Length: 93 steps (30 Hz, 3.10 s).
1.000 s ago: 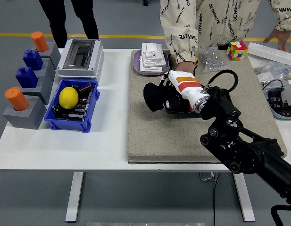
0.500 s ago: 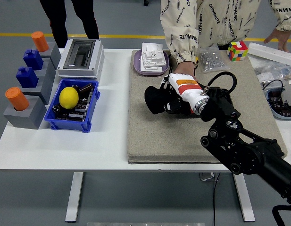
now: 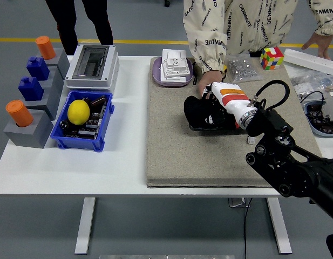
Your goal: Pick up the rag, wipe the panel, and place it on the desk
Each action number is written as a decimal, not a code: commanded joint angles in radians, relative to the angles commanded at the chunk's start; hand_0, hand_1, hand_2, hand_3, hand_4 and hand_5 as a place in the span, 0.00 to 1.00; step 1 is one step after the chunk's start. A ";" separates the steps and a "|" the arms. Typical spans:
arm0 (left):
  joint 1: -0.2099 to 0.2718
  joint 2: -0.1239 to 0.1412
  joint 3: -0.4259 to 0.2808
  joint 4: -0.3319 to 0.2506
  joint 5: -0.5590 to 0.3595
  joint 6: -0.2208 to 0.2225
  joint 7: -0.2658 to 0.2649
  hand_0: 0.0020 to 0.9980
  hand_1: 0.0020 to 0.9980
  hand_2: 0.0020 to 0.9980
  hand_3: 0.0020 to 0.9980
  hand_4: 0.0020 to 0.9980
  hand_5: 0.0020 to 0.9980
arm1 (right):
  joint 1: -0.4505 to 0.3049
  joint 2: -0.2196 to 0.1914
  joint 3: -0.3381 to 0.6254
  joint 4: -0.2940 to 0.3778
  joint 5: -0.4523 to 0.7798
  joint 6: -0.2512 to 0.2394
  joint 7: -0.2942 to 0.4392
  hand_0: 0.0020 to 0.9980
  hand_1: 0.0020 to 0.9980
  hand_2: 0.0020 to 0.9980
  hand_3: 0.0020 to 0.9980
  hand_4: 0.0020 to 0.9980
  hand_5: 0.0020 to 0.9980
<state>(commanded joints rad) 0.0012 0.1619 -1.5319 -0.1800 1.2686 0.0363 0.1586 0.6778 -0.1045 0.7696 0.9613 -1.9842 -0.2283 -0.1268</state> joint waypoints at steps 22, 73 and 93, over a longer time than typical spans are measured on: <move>0.014 -0.003 -0.006 0.000 0.005 0.000 -0.001 0.65 0.69 0.72 0.57 0.59 0.47 | -0.061 -0.169 0.090 -0.012 0.000 0.013 0.001 0.25 0.30 0.39 0.39 1.00 0.04; 0.005 -0.003 -0.003 0.000 0.001 -0.001 -0.005 0.64 0.69 0.72 0.56 0.59 0.47 | -0.080 -0.192 0.114 -0.014 0.000 0.017 0.002 0.25 0.30 0.39 0.39 1.00 0.04; 0.005 -0.001 -0.001 0.000 -0.001 -0.001 -0.002 0.64 0.69 0.72 0.57 0.59 0.47 | -0.044 -0.095 0.032 -0.019 0.007 0.015 0.000 0.25 0.30 0.39 0.39 1.00 0.04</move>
<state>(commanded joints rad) 0.0059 0.1610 -1.5329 -0.1800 1.2680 0.0357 0.1562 0.6335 -0.1997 0.8016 0.9419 -1.9774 -0.2130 -0.1267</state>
